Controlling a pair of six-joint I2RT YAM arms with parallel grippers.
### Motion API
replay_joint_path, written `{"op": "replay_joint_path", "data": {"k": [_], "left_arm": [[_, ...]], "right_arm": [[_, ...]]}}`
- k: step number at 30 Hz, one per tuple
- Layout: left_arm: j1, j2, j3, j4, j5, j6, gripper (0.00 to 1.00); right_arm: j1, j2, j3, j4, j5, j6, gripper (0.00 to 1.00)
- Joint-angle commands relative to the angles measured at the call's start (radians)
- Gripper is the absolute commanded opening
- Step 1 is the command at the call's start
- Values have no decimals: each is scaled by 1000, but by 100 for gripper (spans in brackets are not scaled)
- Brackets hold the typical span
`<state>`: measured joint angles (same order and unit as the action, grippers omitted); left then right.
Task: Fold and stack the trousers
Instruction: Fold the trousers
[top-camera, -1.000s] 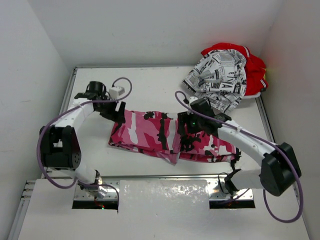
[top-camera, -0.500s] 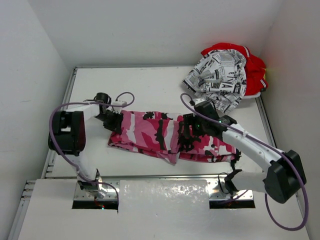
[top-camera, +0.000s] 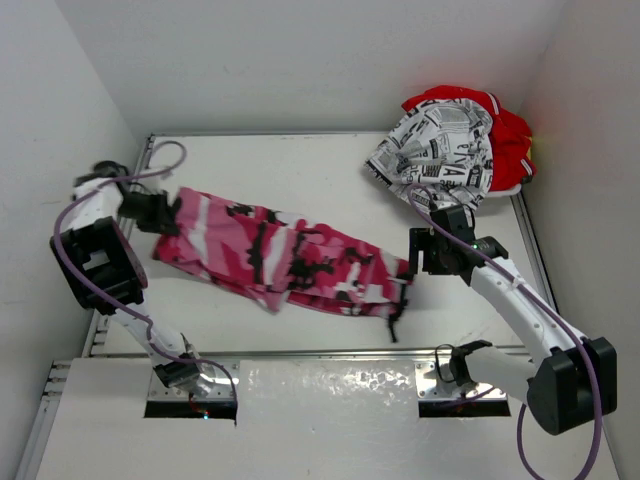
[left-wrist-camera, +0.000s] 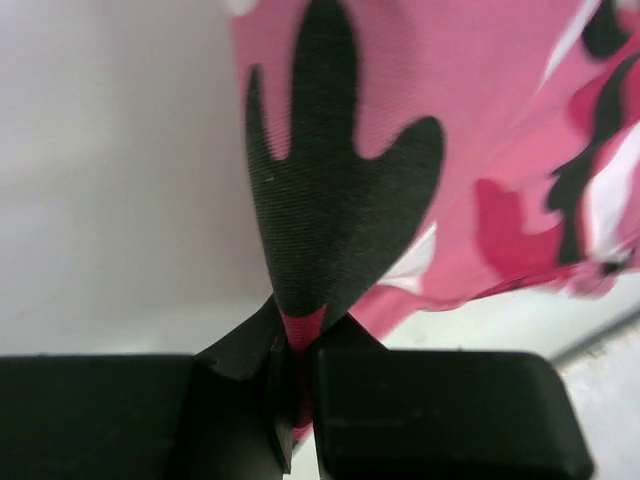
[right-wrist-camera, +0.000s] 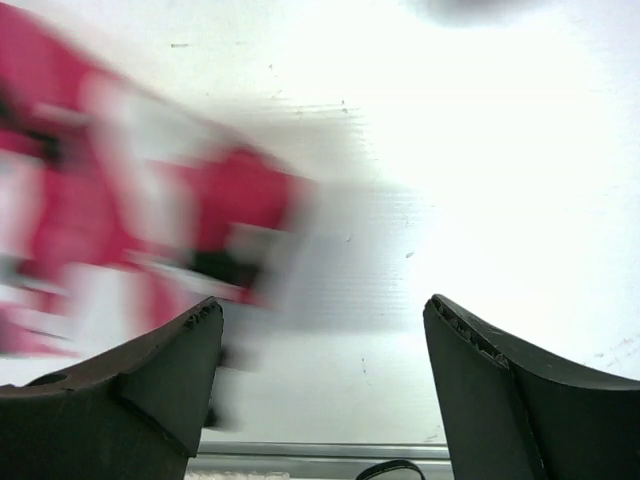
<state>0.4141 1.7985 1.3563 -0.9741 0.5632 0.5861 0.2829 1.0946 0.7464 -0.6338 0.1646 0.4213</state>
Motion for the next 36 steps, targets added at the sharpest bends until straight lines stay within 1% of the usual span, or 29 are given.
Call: {"op": "replay_joint_path", "data": {"k": [1, 2, 4, 6, 7, 8, 9, 10, 11, 12, 13, 14, 15, 16, 18, 19, 21, 22, 24, 25, 26, 27, 30, 33, 36], "left_arm": [[121, -24, 174, -173, 9, 127, 0], [136, -24, 247, -199, 7, 139, 0], [135, -50, 331, -264, 32, 178, 0], [129, -83, 386, -320, 113, 193, 0], [121, -90, 447, -342, 136, 193, 0], [95, -102, 466, -344, 168, 172, 0], [71, -132, 480, -344, 181, 152, 0], [2, -151, 484, -344, 191, 152, 0], [-39, -171, 480, -344, 202, 153, 0], [-85, -207, 471, -341, 213, 155, 0], [-162, -223, 440, -331, 231, 143, 0], [-191, -253, 416, -315, 283, 120, 0], [-222, -266, 359, -264, 308, 57, 0], [-280, -275, 331, -246, 325, 35, 0], [-339, -292, 256, -181, 326, -36, 0], [-386, -298, 227, -157, 326, -60, 0], [-435, -309, 169, -92, 334, -118, 0], [-480, -310, 156, -74, 336, -130, 0], [-530, -307, 136, -34, 333, -149, 0], [-581, -304, 133, -25, 327, -149, 0], [-607, -298, 127, -3, 320, -154, 0], [-659, -294, 116, 6, 311, -157, 0], [-745, -255, 107, 38, 261, -169, 0], [-793, -206, 102, 86, 228, -196, 0], [-817, -153, 99, 118, 205, -210, 1]], "right_arm": [[-1, 31, -4, 22, -13, -3, 77], [-1, 39, -16, 64, -26, 10, 77], [1, 71, -25, 106, -71, 39, 75], [16, 120, -21, 152, -99, 62, 74], [30, 140, -13, 169, -94, 65, 73], [44, 161, 11, 175, -89, 68, 73], [89, 210, 27, 183, -82, 70, 73], [119, 237, 47, 200, -82, 68, 73], [149, 269, 86, 212, -86, 71, 73], [206, 304, 105, 226, -99, 79, 73], [226, 379, 151, 244, -147, 86, 73], [240, 413, 172, 246, -158, 105, 73], [248, 442, 180, 256, -199, 152, 73], [248, 482, 183, 294, -212, 180, 73], [248, 516, 179, 350, -244, 227, 73], [249, 533, 183, 383, -276, 238, 72], [249, 600, 195, 396, -307, 281, 71], [249, 623, 214, 399, -318, 290, 70], [252, 677, 214, 425, -362, 333, 65], [256, 688, 202, 475, -376, 344, 64], [263, 703, 199, 500, -398, 359, 63], [266, 709, 206, 522, -405, 361, 63], [269, 737, 246, 516, -418, 355, 63], [269, 751, 280, 500, -424, 344, 63], [265, 752, 303, 476, -424, 336, 63]]}}
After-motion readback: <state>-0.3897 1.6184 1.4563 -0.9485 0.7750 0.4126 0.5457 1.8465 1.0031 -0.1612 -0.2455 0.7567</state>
